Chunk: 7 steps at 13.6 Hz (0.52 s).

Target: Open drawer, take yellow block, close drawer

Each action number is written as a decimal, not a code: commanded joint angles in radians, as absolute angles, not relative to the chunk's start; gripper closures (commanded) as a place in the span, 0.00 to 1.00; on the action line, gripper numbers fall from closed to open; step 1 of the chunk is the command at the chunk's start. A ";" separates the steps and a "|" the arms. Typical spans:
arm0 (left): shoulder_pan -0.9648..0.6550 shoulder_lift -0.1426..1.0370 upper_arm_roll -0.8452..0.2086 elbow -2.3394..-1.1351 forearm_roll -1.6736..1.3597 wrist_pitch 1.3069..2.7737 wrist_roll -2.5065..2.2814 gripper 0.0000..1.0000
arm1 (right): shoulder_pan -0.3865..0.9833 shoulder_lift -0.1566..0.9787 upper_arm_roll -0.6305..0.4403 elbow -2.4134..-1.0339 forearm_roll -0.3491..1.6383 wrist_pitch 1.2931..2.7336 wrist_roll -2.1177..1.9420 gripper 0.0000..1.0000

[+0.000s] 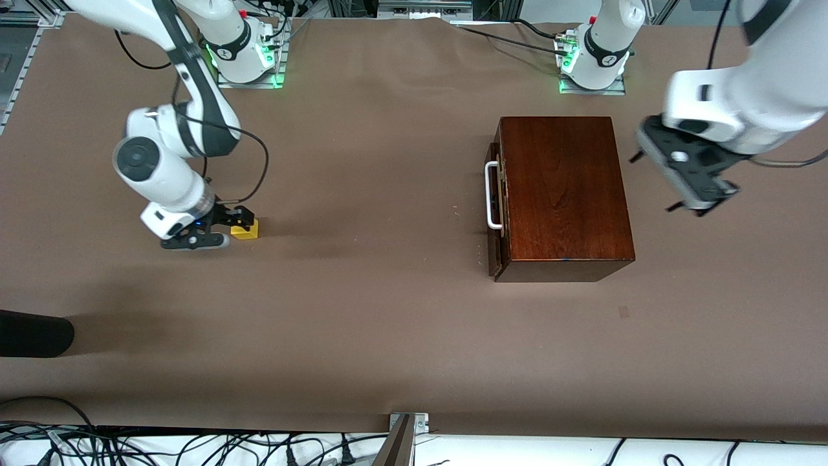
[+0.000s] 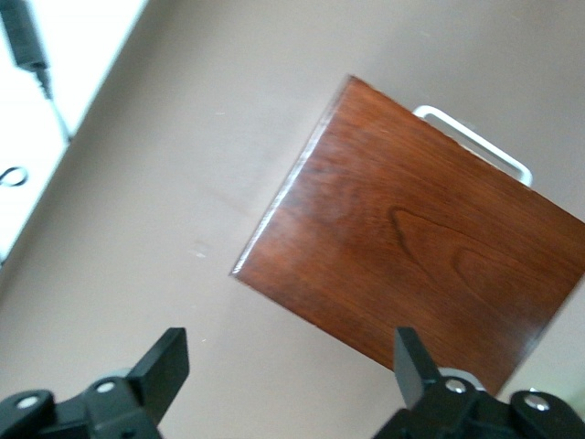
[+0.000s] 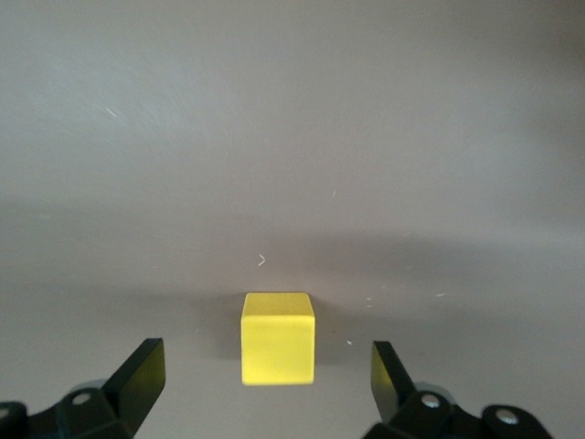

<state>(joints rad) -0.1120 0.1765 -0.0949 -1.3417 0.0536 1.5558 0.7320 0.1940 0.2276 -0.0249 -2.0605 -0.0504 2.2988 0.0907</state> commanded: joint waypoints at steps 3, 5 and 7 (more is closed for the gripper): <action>-0.041 -0.063 -0.072 -1.666 -0.048 1.712 0.206 0.00 | 0.175 0.153 -0.003 -1.754 -0.045 1.906 0.008 0.00; -0.041 -0.115 -0.029 -1.724 -0.043 1.709 -0.036 0.00 | 0.184 0.144 -0.006 -1.633 0.013 1.769 -0.029 0.00; -0.038 -0.143 -0.025 -1.775 -0.043 1.697 -0.122 0.00 | 0.187 0.124 -0.008 -1.583 0.015 1.695 -0.055 0.00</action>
